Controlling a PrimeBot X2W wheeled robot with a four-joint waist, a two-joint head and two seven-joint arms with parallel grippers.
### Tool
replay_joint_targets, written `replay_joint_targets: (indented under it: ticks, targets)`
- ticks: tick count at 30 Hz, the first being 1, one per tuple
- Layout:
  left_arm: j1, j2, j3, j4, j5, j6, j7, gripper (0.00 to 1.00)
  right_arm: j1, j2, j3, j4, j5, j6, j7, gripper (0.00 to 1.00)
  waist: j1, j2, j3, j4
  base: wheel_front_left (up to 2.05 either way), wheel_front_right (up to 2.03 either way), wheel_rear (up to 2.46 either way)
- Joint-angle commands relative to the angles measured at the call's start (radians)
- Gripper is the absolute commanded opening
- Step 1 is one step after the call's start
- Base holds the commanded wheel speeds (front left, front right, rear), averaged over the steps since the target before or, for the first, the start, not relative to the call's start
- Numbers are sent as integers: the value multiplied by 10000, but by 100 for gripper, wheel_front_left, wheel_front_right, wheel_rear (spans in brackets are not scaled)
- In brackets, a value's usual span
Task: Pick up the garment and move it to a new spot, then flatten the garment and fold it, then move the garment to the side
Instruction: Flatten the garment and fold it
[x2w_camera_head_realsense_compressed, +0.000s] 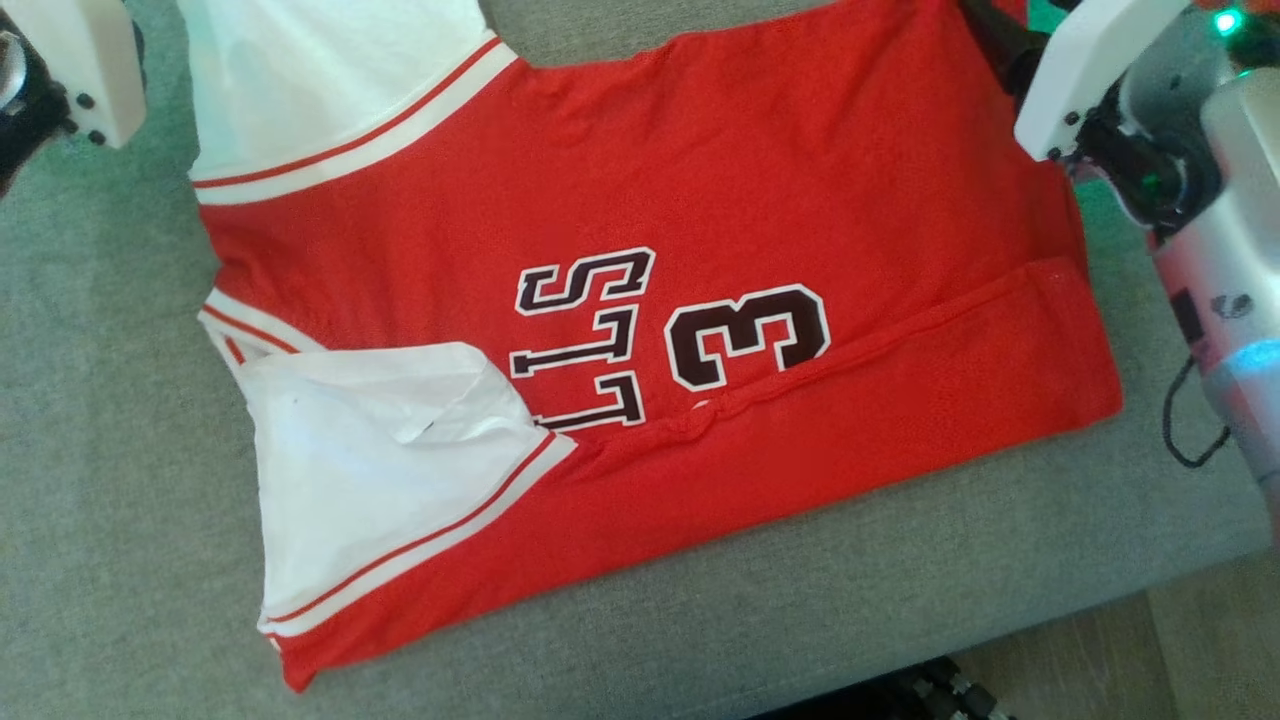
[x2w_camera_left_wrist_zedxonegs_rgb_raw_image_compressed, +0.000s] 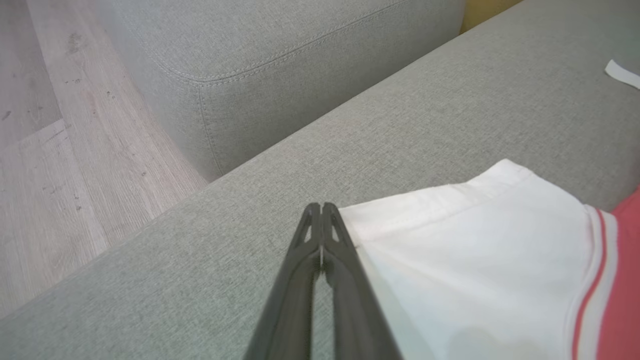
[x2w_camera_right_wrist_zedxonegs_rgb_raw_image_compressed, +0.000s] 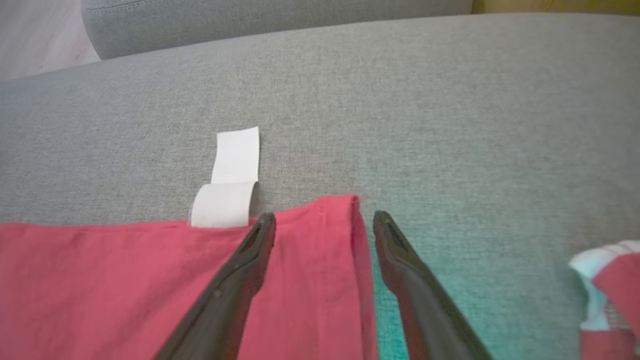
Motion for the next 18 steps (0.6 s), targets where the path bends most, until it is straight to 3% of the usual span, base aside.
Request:
replay_joint_targets:
  ticks: [1,8,9,10,11,12,18]
  targets:
    - [-615,340,358,-74,-102,17,-116,0,-144,58,129,-140,146,67,-33,100,-2,0,38,39,0,0,0]
    - [-892,308,-154,43,-341,17,-332,0,-549,-14,714,260,480,67,-421,94,-2,0,83,106,0,0,0]
    - [-922,315,-226,56,-382,17,-362,0,-613,-39,774,316,526,67,-478,78,-2,0,85,123,0,0,0]
    - [-956,321,-295,70,-420,17,-394,0,-671,-51,807,362,598,67,-555,40,-2,0,90,142,0,0,0]
    - [-986,332,-363,86,-460,17,-430,0,-714,-55,856,405,674,67,-602,24,-2,0,92,157,0,0,0]
    - [-1010,342,-432,103,-504,17,-465,0,-740,-62,923,443,753,67,-613,0,-2,0,91,173,0,0,0]
    - [-1162,355,-764,210,-724,17,-723,0,-900,-259,1312,645,1012,67,-791,0,-2,0,85,282,0,0,0]
